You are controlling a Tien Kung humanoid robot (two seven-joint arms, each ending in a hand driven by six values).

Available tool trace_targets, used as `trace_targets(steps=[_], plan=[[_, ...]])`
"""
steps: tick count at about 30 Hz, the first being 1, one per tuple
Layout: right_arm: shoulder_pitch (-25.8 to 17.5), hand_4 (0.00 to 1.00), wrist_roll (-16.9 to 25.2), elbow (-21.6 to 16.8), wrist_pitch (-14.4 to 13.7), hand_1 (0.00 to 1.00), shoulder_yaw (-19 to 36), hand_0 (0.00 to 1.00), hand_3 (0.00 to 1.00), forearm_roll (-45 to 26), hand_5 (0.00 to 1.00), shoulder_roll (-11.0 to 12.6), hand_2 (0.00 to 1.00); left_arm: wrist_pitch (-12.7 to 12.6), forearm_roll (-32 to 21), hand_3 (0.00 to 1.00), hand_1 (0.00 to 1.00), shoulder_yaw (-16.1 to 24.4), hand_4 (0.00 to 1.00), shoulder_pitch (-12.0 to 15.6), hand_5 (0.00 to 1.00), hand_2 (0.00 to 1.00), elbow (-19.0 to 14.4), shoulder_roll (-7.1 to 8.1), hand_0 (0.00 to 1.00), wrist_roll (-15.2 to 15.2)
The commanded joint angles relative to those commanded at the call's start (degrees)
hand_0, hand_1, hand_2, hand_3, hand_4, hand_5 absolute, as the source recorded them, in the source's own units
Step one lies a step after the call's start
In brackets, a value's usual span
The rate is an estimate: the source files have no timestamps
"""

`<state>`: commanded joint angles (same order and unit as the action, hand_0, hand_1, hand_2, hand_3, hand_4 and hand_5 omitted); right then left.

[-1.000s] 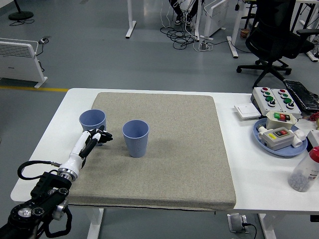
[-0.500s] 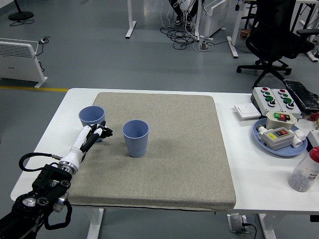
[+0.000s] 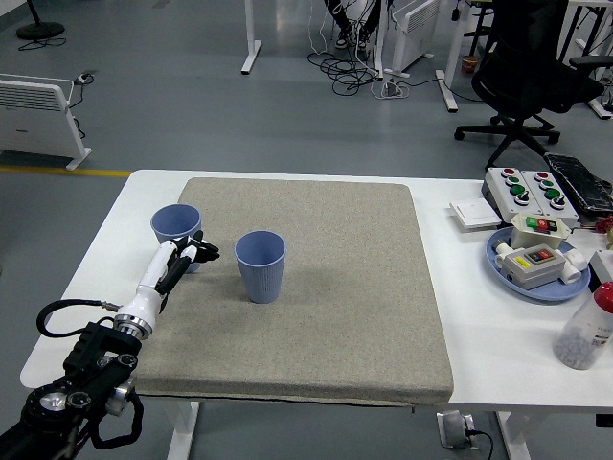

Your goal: Push cup pick cup insert cup

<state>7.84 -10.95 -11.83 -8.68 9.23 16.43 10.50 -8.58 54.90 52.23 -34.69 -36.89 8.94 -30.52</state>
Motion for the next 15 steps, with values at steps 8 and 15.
trace_targets(steps=[8, 15], plan=[[0.06, 0.130, 0.07, 0.05, -0.07, 0.605, -0.25, 0.703, 0.592, -0.49, 0.536, 0.14, 0.671, -7.39, 0.03, 0.425, 0.478, 5.88, 0.541, 5.44, 0.998, 0.430, -9.20, 0.46, 0.439, -6.45], [0.01, 0.131, -0.07, 0.04, -0.01, 0.603, -0.17, 0.703, 0.591, -0.52, 0.537, 0.22, 0.671, -11.57, 8.68, 0.789, 0.736, 8.71, 0.726, 3.08, 0.957, 0.767, -17.99, 3.12, 0.676, -4.74]])
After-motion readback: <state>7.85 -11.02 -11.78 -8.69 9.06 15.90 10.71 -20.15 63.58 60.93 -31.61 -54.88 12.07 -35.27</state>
